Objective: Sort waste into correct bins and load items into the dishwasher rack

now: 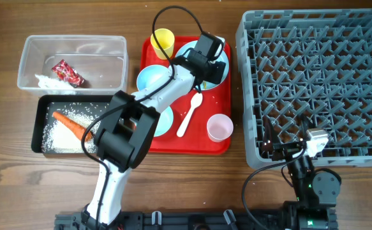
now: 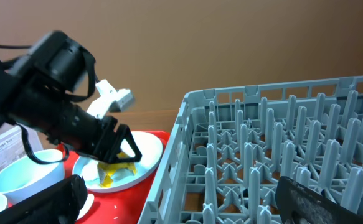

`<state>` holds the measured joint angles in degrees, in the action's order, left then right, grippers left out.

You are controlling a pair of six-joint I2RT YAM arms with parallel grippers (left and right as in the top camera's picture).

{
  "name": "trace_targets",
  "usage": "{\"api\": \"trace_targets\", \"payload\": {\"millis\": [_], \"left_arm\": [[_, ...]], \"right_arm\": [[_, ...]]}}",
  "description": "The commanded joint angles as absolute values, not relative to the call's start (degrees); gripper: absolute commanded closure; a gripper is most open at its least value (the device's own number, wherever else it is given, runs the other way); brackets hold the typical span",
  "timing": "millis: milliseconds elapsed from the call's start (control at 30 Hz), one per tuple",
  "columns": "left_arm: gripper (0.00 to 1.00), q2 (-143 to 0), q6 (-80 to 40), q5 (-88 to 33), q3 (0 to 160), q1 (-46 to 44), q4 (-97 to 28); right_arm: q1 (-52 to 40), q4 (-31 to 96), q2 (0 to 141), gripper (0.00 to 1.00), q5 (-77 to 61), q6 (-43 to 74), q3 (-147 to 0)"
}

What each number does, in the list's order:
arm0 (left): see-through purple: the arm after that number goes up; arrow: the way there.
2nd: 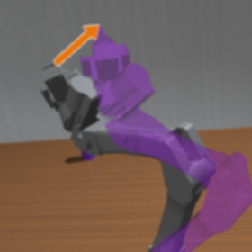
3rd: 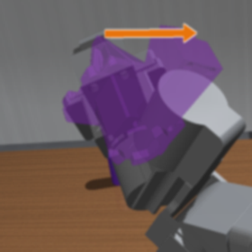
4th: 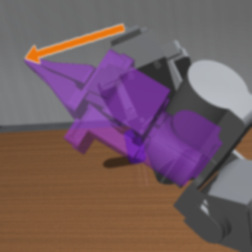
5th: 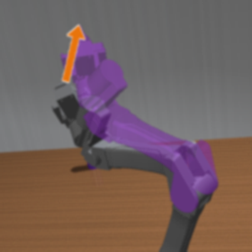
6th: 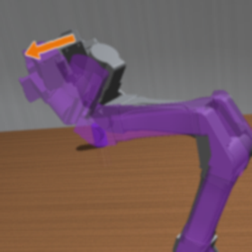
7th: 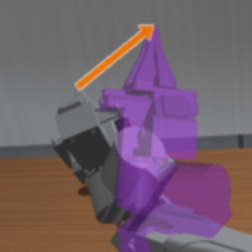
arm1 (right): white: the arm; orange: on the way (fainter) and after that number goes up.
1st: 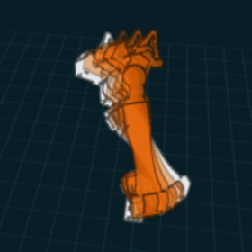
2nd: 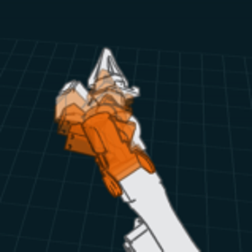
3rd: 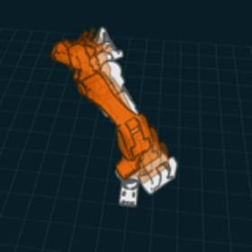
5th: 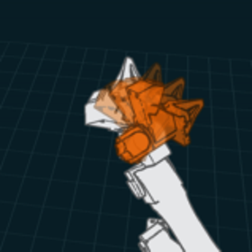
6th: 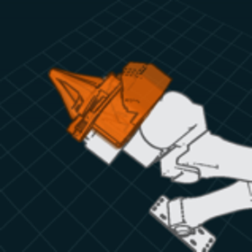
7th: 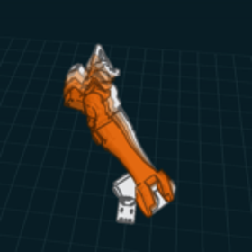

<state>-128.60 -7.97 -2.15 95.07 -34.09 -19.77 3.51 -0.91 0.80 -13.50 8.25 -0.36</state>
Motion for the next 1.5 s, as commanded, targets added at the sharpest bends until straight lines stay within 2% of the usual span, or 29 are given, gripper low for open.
{"api": "trace_targets", "payload": {"millis": [0, 200, 367, 600, 867, 1067, 1267, 1300, 1333, 1367, 1400, 1467], "left_arm": [[0.50, -130.5, -7.7, -1.2, 95.6, -34.4, -19.5], [0.96, -130.5, -7.7, -1.2, 95.6, -34.3, -19.0], [0.96, -127.9, -7.7, 2.5, 97.6, -34.3, -17.6], [0.96, -114.2, -7.7, 13.5, 98.0, -31.6, -21.5], [0.96, -103.9, -12.6, 13.6, 98.0, -14.3, -29.5], [0.96, -108.7, -21.9, 7.6, 97.7, 1.3, -41.1], [0.96, -117.1, -21.9, 3.6, 97.5, 6.8, -42.8], [0.87, -117.3, -21.9, 3.7, 97.5, 6.9, -43.1], [0.37, -117.3, -21.9, 3.7, 97.5, 6.9, -43.2], [0.23, -117.1, -21.9, 3.7, 97.5, 6.9, -43.2], [0.14, -117.0, -21.4, 3.7, 97.5, 6.9, -43.0], [0.11, -116.7, -21.2, 3.7, 97.5, 6.9, -42.5]], "right_arm": [[3.3, -1.2, 0.8, 0.00, -14.0, 7.5, -0.3], [3.3, -1.2, 0.8, 0.00, -14.0, 7.5, -0.3], [3.3, -1.2, 0.8, 0.00, -14.0, 7.5, -0.3], [3.3, -1.2, 0.8, 0.00, -14.0, 7.5, -0.3], [3.3, -1.2, 0.8, 0.00, -14.0, 7.5, -0.3], [3.3, -1.2, 0.8, 0.00, -14.0, 7.5, -0.3], [3.3, -1.2, 0.8, 0.00, -14.0, 7.5, -0.3], [3.3, -1.2, 0.8, 0.00, -14.0, 7.5, -0.3], [3.3, -1.2, 0.8, 0.00, -14.0, 7.5, -0.3], [3.3, -1.2, 0.8, 0.00, -14.0, 7.5, -0.3], [3.3, -1.2, 0.8, 0.00, -14.0, 7.5, -0.3], [3.3, -1.2, 0.8, 0.00, -14.0, 7.5, -0.3]]}}
